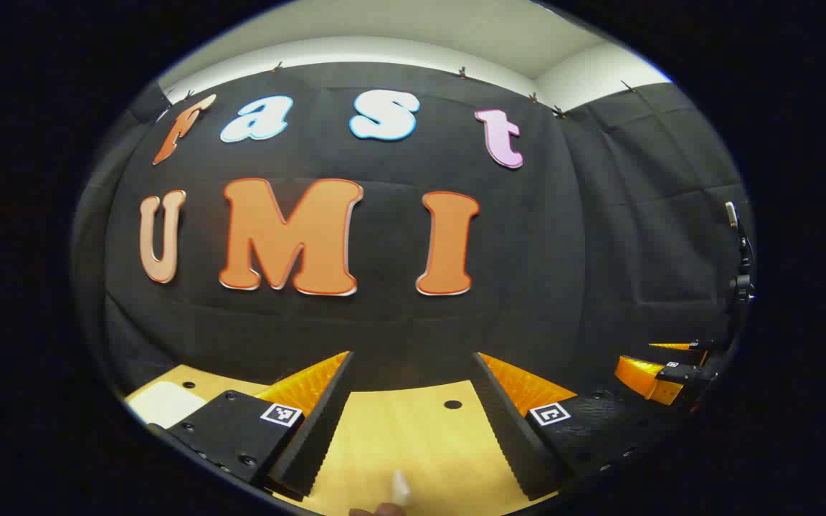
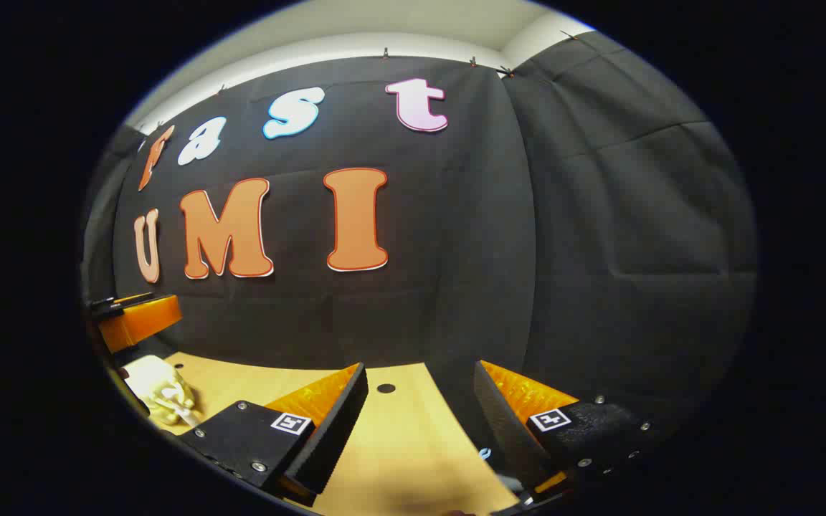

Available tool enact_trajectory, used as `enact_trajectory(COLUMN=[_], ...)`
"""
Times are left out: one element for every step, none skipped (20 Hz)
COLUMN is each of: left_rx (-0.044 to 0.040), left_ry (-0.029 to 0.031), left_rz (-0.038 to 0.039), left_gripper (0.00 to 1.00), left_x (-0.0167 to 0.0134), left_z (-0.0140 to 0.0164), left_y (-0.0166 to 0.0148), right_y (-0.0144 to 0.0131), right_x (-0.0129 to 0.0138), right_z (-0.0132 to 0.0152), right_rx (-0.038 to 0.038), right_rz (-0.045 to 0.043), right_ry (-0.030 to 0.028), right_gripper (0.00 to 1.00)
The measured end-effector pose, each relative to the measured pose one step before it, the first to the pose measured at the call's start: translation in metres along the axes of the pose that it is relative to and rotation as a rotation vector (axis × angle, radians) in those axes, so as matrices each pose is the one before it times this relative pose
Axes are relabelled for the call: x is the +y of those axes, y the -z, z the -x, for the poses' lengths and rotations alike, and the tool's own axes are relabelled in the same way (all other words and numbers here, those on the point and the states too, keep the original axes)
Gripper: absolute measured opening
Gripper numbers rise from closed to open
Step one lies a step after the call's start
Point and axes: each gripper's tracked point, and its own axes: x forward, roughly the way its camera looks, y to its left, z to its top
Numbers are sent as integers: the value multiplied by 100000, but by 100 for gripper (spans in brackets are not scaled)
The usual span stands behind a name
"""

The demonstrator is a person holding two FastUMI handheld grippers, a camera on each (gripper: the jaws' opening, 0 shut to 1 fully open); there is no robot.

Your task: First open the suitcase, pack the skin care products into it, and then close the suitcase.

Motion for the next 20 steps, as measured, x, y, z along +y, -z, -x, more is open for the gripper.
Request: enact_trajectory(left_rx=[690, 1194, 1415, 951, -34, -509, -853, -1118, -667, 64, 476, 1270, 1185, 1001, 793, 1216, 360, 556, 379, 1150], left_ry=[-1247, -1260, -574, -1606, -2295, -3417, -4263, -4453, -3522, -3819, -3405, -3070, -2523, -1332, -492, -112, 356, 356, 241, 232], left_rz=[-674, 141, 744, 546, -930, -2531, -3053, -1918, -606, 441, 952, 405, 280, 727, 1101, 1172, 1117, 921, 399, -517], left_gripper=[99, 99, 99, 99, 99, 100, 100, 100, 100, 99, 99, 96, 96, 96, 98, 96, 98, 98, 98, 98], left_x=[2697, 2886, 2659, 2784, 2884, 2876, 2973, 2852, 2272, 1778, 1493, 1045, 698, 292, -108, -267, -284, -314, -198, 104], left_z=[1679, 1529, 1353, 1354, 1223, 938, 810, 718, 532, 384, 364, 338, 203, 206, 122, -126, -52, -199, -213, 232], left_y=[-858, -525, -422, -330, -588, -415, -424, -149, -9, 551, 360, 662, 595, 800, 575, 402, 587, 842, 413, 1035], right_y=[-445, -653, -453, -441, -230, -325, -155, -199, -286, -187, 102, 15, -5, 149, 206, 413, 282, 257, 217, 146], right_x=[1743, 1523, 1518, 1565, 1734, 1916, 1884, 2011, 1692, 1385, 1104, 966, 866, 805, 730, 354, 323, 605, 192, -101], right_z=[1272, 1117, 1019, 972, 896, 793, 616, 471, 196, -34, -120, -56, -260, -62, -161, -194, -46, -136, -181, -277], right_rx=[622, -945, -1061, -689, -915, -626, -476, -467, -906, -654, -210, -110, -72, 414, 656, 1267, 960, 680, 555, 409], right_rz=[-906, -488, 109, 372, 1037, 1555, 1381, 1200, 963, 824, 1323, 1745, 1766, 1119, 696, 435, 141, 418, 532, 63], right_ry=[435, 695, 692, 458, -591, -1282, -1910, -2602, -2427, -1301, -1447, -1312, -1865, -1927, -2262, -1342, -1767, -1469, -260, 284], right_gripper=[95, 95, 95, 95, 95, 95, 100, 95, 95, 95, 95, 95, 95, 95, 95, 95, 95, 95, 95, 95])
